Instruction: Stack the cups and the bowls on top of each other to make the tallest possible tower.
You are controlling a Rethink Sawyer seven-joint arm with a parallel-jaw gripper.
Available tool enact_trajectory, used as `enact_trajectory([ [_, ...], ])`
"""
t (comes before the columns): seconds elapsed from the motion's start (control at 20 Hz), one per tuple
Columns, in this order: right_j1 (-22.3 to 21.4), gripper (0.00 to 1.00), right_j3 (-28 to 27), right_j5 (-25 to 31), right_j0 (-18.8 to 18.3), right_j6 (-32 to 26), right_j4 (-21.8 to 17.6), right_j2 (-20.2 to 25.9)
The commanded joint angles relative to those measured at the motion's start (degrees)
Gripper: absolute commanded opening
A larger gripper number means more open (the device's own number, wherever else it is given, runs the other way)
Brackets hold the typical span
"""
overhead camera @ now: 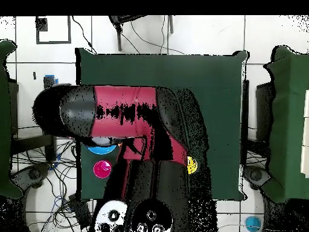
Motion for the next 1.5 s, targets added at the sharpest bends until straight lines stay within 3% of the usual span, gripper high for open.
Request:
enact_trajectory([
  [0.05, 0.5, 0.0, 10.8, -6.4, 2.5, 11.4, 1.6, 1.1],
  [0.3, 1.4, 0.0, 12.2, -9.8, 3.1, 11.5, 1.7, 1.0],
  [1.0, 2.0, 0.0, 13.9, -12.3, 5.1, 12.1, 0.0, -1.1],
  [1.5, 3.6, 0.0, 18.1, -19.0, 4.6, 11.8, 1.9, -0.6],
])
